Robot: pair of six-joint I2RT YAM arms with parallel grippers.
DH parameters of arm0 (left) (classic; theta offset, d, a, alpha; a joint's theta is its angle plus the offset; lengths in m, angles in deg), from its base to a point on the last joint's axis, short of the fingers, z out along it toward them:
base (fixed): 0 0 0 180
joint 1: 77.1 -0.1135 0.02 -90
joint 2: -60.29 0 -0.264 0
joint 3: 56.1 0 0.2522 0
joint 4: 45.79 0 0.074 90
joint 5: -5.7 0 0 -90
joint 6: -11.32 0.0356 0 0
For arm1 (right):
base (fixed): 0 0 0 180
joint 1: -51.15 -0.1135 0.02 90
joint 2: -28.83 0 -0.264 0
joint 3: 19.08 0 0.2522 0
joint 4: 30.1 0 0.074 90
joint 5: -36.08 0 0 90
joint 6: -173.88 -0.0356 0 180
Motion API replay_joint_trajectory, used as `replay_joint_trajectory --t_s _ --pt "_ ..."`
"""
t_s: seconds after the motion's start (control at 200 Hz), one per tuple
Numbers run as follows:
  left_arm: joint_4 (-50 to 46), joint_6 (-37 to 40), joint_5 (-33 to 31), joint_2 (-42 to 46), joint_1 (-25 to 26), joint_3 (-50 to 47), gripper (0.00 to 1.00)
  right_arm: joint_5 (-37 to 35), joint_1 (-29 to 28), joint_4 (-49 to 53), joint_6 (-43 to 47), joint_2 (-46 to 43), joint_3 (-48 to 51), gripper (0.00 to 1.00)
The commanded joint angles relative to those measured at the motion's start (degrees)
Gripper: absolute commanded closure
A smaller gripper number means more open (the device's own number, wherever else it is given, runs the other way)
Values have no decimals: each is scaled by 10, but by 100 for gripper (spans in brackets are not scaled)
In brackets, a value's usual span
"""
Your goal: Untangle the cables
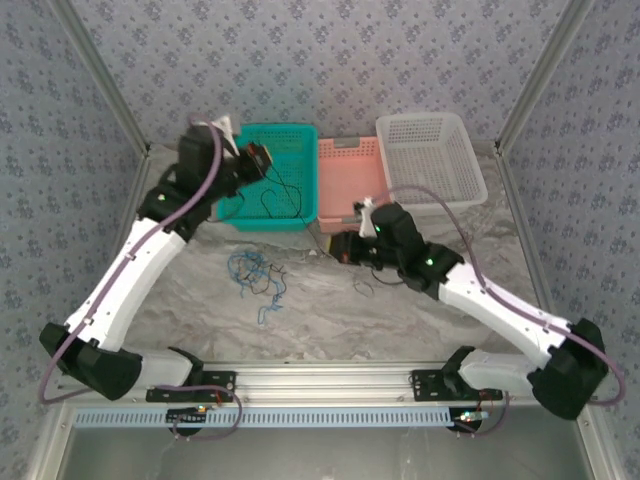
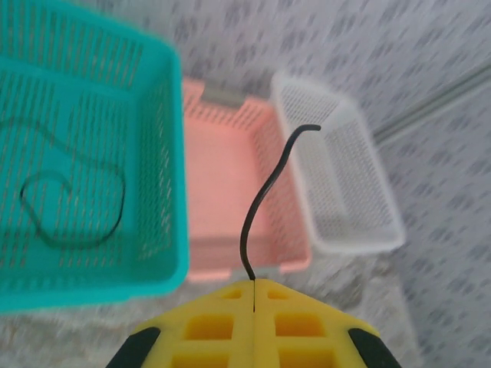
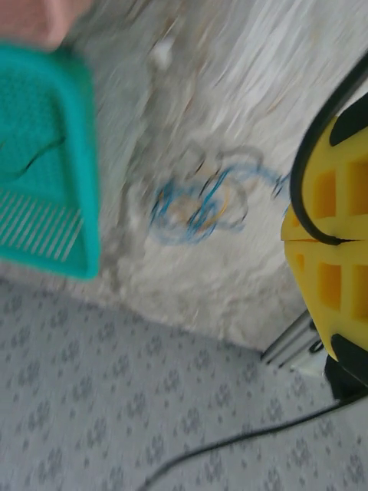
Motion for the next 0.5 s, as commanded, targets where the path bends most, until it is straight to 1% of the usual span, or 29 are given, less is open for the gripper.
replay_joint_trajectory --t_s 0.0,0.085,0.2,0.33,0.495 --pt "74 -22 89 -22 -58 35 100 5 -13 33 -14 84 -110 100" --pt "128 -55 121 -40 -106 51 100 25 -10 42 -22 153 -214 100" --pt "169 -71 125 -68 -152 87 100 50 3 55 -36 246 -340 100" --pt "221 -74 112 -96 -180 103 100 91 24 36 -70 352 -441 100" --pt "253 -68 115 -149 -198 112 100 123 43 16 -105 467 -527 100"
